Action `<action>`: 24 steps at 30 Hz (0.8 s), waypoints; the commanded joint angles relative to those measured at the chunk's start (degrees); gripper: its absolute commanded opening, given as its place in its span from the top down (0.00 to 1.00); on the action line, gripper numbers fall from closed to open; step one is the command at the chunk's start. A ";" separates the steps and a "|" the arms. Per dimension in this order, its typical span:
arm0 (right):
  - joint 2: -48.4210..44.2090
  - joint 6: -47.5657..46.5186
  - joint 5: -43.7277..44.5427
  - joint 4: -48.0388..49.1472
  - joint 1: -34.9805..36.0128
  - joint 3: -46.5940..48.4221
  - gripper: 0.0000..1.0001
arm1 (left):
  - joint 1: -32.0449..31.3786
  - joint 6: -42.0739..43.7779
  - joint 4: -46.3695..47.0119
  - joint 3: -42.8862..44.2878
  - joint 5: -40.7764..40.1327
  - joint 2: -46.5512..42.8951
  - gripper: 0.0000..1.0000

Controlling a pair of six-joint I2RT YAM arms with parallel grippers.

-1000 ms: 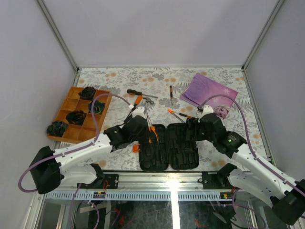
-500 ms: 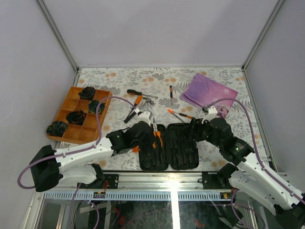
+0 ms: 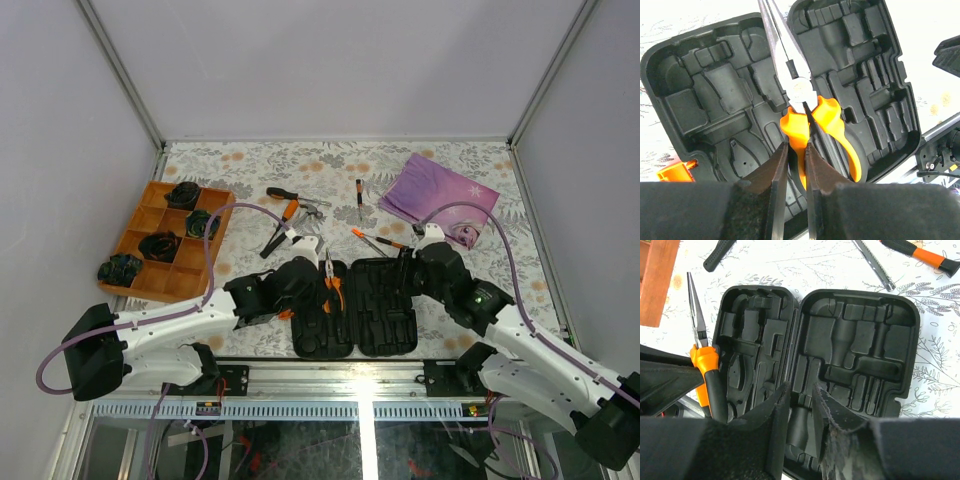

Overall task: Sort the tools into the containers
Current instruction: Place the pliers in the storage box.

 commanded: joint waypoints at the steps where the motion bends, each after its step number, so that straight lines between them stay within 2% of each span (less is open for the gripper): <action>1: 0.54 2.66 3.36 3.01 1.86 0.70 0.71 | -0.57 -0.66 4.96 0.80 -1.20 -0.53 1.00; 13: 2.66 3.97 8.20 4.64 7.52 0.86 0.89 | -0.80 -1.19 5.02 0.59 -1.86 -0.96 1.00; 24: 7.12 5.73 11.78 6.52 13.05 2.27 0.93 | -0.91 -0.82 4.94 0.74 -2.06 -1.68 1.00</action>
